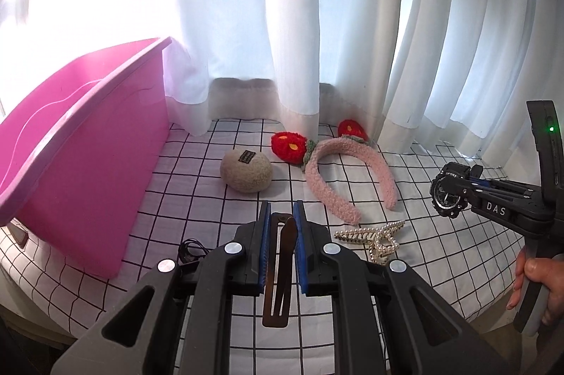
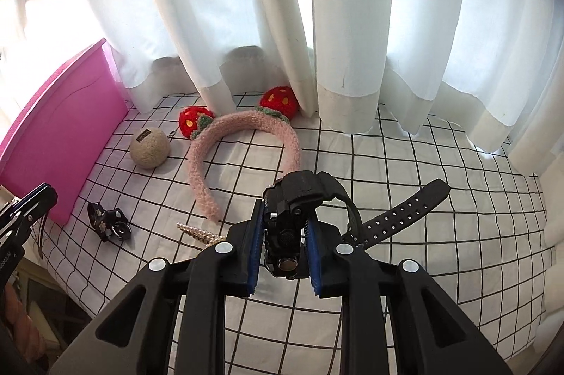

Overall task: Organize jewelry
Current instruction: 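Lift the brown clip with the left tool while the right tool carries the watch to the tub, then open both tools to drop the clip and watch into the tub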

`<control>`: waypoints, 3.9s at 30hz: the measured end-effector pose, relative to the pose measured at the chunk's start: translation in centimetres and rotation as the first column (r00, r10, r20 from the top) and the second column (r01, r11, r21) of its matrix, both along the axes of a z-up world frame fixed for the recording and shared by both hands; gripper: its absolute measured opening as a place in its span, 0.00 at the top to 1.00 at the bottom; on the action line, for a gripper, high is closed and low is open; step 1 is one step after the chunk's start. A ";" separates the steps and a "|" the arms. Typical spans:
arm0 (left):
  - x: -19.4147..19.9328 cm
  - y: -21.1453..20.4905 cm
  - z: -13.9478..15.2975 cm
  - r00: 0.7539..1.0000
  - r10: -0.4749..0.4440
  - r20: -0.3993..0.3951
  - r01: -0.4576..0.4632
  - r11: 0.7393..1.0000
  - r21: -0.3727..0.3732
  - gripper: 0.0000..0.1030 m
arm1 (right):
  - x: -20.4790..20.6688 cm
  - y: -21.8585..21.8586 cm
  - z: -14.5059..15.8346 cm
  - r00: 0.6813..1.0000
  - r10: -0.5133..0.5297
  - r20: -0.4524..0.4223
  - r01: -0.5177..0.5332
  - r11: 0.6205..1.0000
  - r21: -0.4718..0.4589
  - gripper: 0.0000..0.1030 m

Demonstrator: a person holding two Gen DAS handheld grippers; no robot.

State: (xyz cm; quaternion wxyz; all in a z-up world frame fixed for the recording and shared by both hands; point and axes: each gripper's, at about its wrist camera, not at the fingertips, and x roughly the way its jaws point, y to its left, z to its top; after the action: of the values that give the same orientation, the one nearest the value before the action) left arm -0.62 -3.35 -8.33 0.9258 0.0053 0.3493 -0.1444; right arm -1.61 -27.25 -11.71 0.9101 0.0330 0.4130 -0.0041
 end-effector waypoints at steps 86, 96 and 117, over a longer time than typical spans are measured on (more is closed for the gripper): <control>11.6 30.4 4.8 0.831 0.544 -0.119 -0.521 0.835 0.177 0.10 | 15.5 39.6 6.9 0.852 0.516 0.090 -0.510 0.856 -0.084 0.42; 11.6 30.1 5.0 0.828 0.545 -0.132 -0.519 0.835 0.184 0.07 | 14.7 39.2 7.4 0.859 0.505 0.089 -0.498 0.863 -0.087 0.39; 9.8 26.5 6.9 0.845 0.525 -0.105 -0.504 0.845 0.178 0.07 | 12.6 34.8 9.0 0.877 0.461 0.137 -0.460 0.887 -0.037 0.39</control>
State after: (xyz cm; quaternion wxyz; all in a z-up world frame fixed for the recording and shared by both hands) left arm 9.22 23.15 -1.47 0.8988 -0.0329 0.4158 0.1351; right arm 10.99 7.52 -2.66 0.9120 -0.0675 0.3433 0.2140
